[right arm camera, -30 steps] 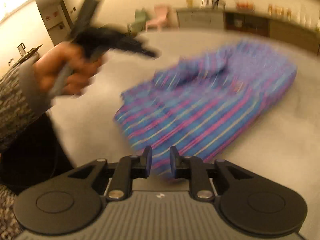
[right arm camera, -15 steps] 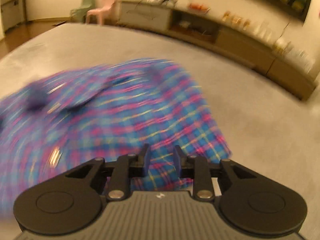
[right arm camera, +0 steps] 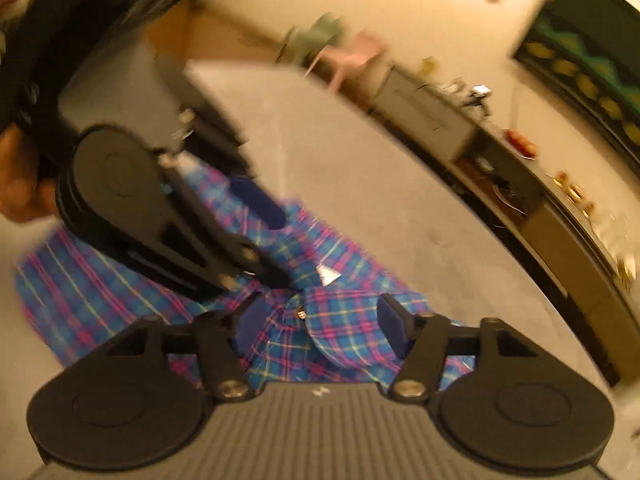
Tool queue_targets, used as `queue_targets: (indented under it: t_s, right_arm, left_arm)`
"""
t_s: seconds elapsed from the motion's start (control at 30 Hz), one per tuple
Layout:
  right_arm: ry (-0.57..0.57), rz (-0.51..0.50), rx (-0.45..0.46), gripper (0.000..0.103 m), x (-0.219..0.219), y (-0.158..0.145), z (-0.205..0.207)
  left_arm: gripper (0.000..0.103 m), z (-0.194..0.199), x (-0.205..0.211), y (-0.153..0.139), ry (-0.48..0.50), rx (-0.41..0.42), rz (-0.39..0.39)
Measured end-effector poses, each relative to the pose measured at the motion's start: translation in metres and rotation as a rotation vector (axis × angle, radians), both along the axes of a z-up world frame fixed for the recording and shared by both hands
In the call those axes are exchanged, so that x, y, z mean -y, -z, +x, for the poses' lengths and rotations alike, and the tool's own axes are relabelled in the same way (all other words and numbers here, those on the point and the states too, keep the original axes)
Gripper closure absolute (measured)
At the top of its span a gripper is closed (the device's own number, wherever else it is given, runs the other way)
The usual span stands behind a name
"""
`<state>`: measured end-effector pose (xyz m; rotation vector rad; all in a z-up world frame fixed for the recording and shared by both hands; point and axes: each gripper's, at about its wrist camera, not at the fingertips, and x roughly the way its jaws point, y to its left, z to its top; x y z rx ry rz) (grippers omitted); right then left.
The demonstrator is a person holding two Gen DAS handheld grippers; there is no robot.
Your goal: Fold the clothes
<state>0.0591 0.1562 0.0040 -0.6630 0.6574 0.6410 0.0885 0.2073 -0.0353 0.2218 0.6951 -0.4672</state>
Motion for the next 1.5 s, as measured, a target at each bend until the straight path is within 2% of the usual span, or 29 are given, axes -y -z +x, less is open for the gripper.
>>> queue_targets:
  t_s: [0.07,0.1,0.13,0.17,0.23,0.33,0.57,0.7,0.8,0.87,0.9,0.97,1.03,1.1,1.17,1.2,1.23,1.33,1.37,1.43,1.47,1.5]
  right_arm:
    - [0.013,-0.039,-0.032,0.065,-0.004,0.014,0.013]
    - [0.029,-0.037,-0.053,0.068,-0.002,0.018,0.019]
    - [0.045,0.002,-0.082,0.081,0.003,0.016,0.022]
    - [0.075,0.037,-0.096,0.102,0.01,0.014,0.023]
    - [0.133,0.116,-0.123,0.102,0.021,0.009,0.026]
    - [0.232,0.253,-0.18,0.103,0.046,0.001,0.027]
    - [0.398,0.554,-0.312,0.103,0.083,0.002,0.037]
    - [0.399,0.656,-0.315,0.103,0.083,-0.005,0.042]
    - [0.394,0.606,-0.336,0.103,0.076,0.001,0.043]
    - [0.407,0.496,-0.317,0.102,0.064,0.013,0.048]
    - [0.407,0.467,-0.321,0.102,0.059,0.018,0.049]
    - [0.405,0.403,-0.321,0.1,0.049,0.027,0.051]
    - [0.399,0.328,-0.267,0.1,0.043,0.031,0.045]
    - [0.424,0.314,-0.255,0.101,0.045,0.025,0.043]
    - [0.442,0.327,-0.227,0.093,0.049,0.014,0.038]
    - [0.426,0.35,-0.203,0.093,0.048,0.006,0.032]
    - [0.409,0.38,-0.184,0.093,0.046,-0.001,0.027]
    - [0.328,0.426,-0.133,0.092,0.032,-0.014,0.011]
    - [0.311,0.415,-0.138,0.092,0.026,-0.01,0.011]
    - [0.336,0.309,-0.214,0.092,0.012,0.016,0.018]
    - [0.341,0.264,-0.238,0.098,0.006,0.027,0.021]
    - [0.32,0.257,-0.201,0.099,0.004,0.032,0.016]
  left_arm:
    - [0.067,0.001,0.003,0.004,0.043,-0.008,-0.021]
    - [0.076,0.003,0.005,0.006,0.067,-0.009,-0.021]
    - [0.08,0.005,0.009,0.008,0.093,-0.008,-0.011]
    - [0.086,0.007,0.012,0.01,0.124,-0.008,-0.005]
    - [0.088,0.008,0.021,0.014,0.19,-0.007,0.014]
    - [0.088,0.003,0.03,0.023,0.254,0.009,0.081]
    - [0.088,0.002,0.04,0.028,0.307,0.043,0.177]
    - [0.086,-0.005,0.041,0.026,0.359,0.092,0.193]
    - [0.085,-0.009,0.047,0.029,0.388,0.115,0.234]
    - [0.085,-0.011,0.045,0.027,0.396,0.126,0.243]
    - [0.082,-0.012,0.044,0.025,0.406,0.129,0.239]
    - [0.081,-0.014,0.043,0.024,0.441,0.109,0.228]
    - [0.08,-0.013,0.042,0.029,0.439,0.077,0.243]
    - [0.075,-0.007,0.031,0.024,0.404,0.041,0.197]
    - [0.073,-0.009,0.01,0.009,0.367,0.033,0.124]
    - [0.066,-0.013,-0.002,0.0,0.347,0.042,0.087]
    - [0.062,-0.013,-0.016,-0.008,0.324,0.051,0.046]
    - [0.06,-0.008,-0.055,-0.022,0.244,0.049,-0.048]
    - [0.06,-0.005,-0.064,-0.021,0.216,0.038,-0.058]
    - [0.06,0.003,-0.075,-0.009,0.165,-0.007,-0.042]
    - [0.06,0.009,-0.078,0.001,0.141,-0.038,-0.024]
    - [0.06,0.013,-0.08,0.011,0.125,-0.065,0.003]
